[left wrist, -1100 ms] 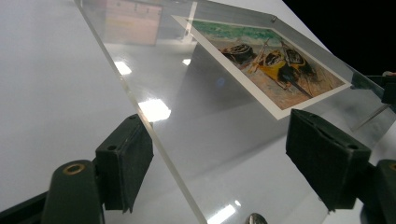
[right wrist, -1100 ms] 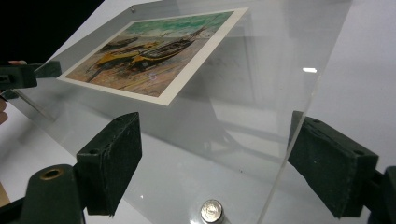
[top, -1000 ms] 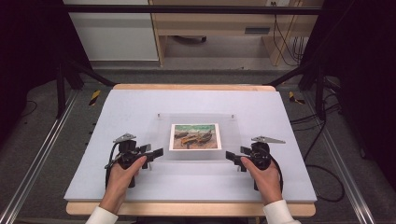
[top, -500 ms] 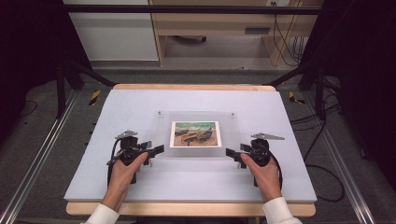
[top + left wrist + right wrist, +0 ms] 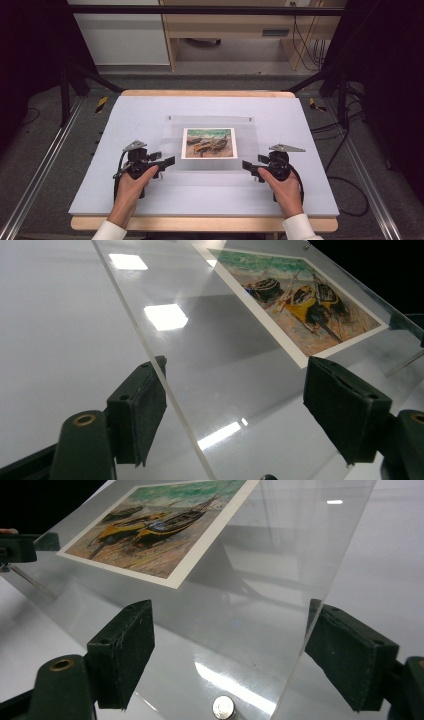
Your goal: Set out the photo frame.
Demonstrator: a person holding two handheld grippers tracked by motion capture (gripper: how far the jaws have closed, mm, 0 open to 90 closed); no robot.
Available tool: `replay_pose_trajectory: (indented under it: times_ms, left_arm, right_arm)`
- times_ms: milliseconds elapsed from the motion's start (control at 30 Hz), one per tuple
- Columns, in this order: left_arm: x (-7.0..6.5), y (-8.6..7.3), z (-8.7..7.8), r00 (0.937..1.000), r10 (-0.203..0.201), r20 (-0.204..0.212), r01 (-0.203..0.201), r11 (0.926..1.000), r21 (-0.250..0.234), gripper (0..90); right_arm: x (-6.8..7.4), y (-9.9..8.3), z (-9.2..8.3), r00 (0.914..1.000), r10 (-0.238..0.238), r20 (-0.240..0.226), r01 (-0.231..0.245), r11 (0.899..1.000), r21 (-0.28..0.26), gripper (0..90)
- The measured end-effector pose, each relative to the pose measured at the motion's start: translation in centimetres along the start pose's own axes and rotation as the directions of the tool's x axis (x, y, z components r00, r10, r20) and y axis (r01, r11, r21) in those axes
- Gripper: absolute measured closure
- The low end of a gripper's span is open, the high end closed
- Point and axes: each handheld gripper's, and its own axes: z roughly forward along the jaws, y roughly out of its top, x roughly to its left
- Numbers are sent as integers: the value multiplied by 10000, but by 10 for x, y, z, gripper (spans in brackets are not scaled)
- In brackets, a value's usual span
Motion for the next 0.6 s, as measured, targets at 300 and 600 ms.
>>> replay_pose_trajectory:
  times_ms: [300, 600]
  left_arm:
    - [-4, -1, -2, 9998, 148, -111, -148, 9999, -23, 250]
    - [-5, -2, -5, 9996, 249, -153, -250, 9997, -72, 264]
  right_arm:
    - [1, -1, -3, 9999, -137, 47, 137, 9999, -18, 216]
    - [3, -2, -5, 9996, -269, 100, 269, 9996, -56, 225]
